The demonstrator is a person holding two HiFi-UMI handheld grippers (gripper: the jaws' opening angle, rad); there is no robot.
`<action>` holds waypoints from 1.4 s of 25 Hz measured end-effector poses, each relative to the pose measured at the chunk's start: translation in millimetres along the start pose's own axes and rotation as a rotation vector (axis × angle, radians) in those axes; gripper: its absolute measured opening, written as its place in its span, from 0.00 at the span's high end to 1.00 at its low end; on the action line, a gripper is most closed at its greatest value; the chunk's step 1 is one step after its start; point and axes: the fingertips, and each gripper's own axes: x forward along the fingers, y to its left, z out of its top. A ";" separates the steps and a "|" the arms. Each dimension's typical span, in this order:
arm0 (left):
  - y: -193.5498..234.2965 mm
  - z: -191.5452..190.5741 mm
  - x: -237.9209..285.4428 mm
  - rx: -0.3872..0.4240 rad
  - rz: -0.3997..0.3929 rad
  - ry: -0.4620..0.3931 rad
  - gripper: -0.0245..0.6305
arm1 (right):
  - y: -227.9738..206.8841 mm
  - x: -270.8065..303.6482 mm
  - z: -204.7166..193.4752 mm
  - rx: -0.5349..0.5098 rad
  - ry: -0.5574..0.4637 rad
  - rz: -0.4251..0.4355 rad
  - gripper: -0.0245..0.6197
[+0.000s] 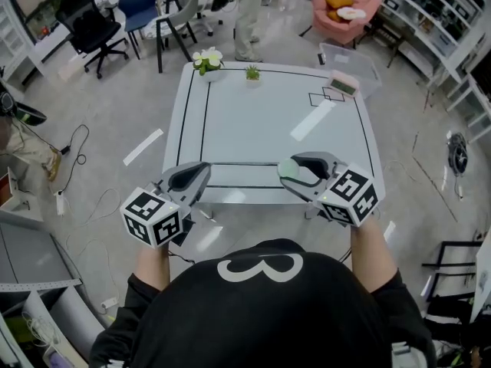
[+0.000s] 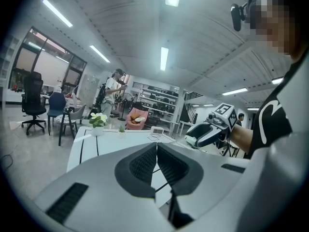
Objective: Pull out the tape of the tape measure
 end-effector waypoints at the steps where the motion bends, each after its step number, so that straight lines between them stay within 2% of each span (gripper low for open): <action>1: 2.6 0.3 -2.0 -0.004 0.008 -0.003 0.96 | -2.1 0.1 0.1 -0.003 0.002 -0.005 0.62; 19: 33.3 -0.7 -21.5 -0.017 0.117 -0.009 0.96 | -30.0 -12.5 -21.1 0.042 0.022 -0.092 0.62; 31: 48.0 2.3 -15.0 -0.026 0.156 -0.014 0.95 | -46.5 -27.3 -32.2 0.074 0.018 -0.135 0.62; 35: 48.7 1.4 -3.7 -0.032 0.140 -0.006 0.95 | -53.6 -32.3 -37.4 0.086 0.017 -0.149 0.62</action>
